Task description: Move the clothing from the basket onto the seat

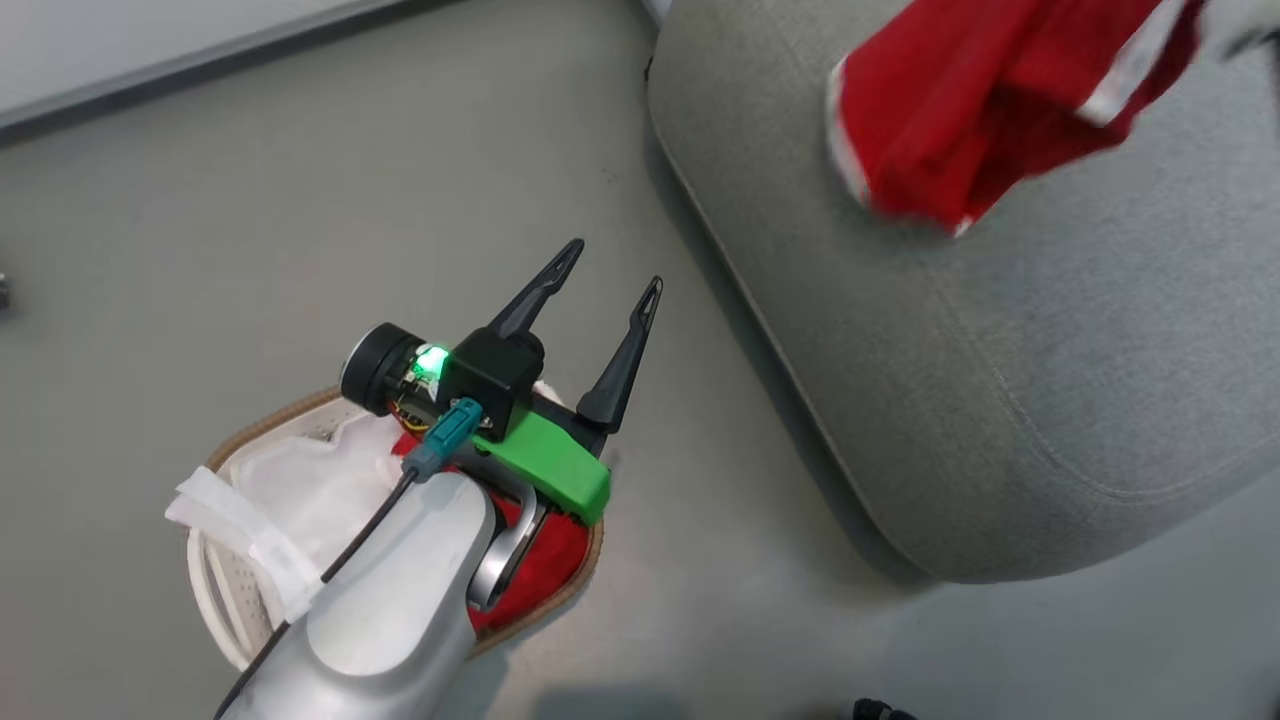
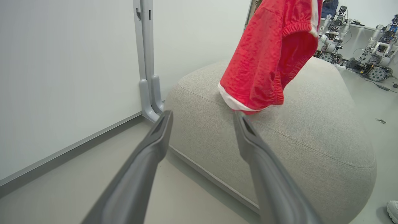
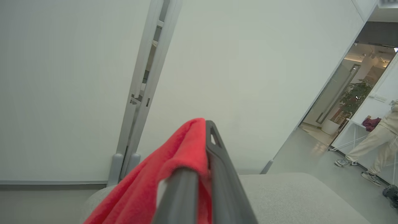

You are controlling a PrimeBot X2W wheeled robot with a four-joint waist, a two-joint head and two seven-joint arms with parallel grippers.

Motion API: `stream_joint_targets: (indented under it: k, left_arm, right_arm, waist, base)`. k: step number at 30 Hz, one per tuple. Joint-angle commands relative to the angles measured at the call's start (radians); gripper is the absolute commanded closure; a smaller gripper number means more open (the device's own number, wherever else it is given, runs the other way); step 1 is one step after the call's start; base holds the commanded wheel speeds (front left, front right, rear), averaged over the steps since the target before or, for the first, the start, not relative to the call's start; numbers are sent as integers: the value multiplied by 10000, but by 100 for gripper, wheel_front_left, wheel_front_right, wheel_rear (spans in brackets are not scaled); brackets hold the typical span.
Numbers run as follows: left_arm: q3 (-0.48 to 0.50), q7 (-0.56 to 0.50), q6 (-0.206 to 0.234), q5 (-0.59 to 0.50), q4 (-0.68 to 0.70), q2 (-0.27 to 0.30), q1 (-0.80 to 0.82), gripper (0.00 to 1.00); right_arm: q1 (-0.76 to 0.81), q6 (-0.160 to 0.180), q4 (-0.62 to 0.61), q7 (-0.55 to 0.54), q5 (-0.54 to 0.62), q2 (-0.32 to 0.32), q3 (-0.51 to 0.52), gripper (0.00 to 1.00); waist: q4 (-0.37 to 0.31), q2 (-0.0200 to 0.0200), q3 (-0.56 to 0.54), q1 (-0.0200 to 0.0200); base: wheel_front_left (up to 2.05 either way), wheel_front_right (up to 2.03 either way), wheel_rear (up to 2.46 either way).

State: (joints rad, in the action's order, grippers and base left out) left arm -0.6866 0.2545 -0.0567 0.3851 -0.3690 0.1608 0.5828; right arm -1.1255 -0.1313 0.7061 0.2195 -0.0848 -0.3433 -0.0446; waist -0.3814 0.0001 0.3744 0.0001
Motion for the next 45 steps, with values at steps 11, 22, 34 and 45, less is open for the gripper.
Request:
stream_joint_targets:
  k: [11, 22, 34, 45]
  left_arm:
    - [-247, -378, 226, -454, 1474, 183, 739, 0]
    - [-547, -675, 292, -768, 1987, 353, 1031, 0]
    - [-441, -616, 421, -562, 1790, 563, 890, 0]
    - [-25, -194, 558, -41, 1241, 499, 499, 0]
  right_arm:
    - [-2306, 12, 232, -966, 613, -2392, 1759, 100]
    - [-580, 10, 2246, -454, 1931, -1721, 4439, 100]
    - [346, 10, 2963, 381, 2430, -465, 5252, 0]
    - [1652, 10, 1505, 466, 1404, 103, 3205, 0]
  waist:
    - [2442, -1, 2770, -1]
    - [2738, -1, 3755, -1]
    - [2336, -1, 3400, -1]
    - [2123, -1, 1986, -1]
  base:
    - [0, 0, 0]
    - [0, 0, 0]
    - [0, 0, 0]
    - [0, 0, 0]
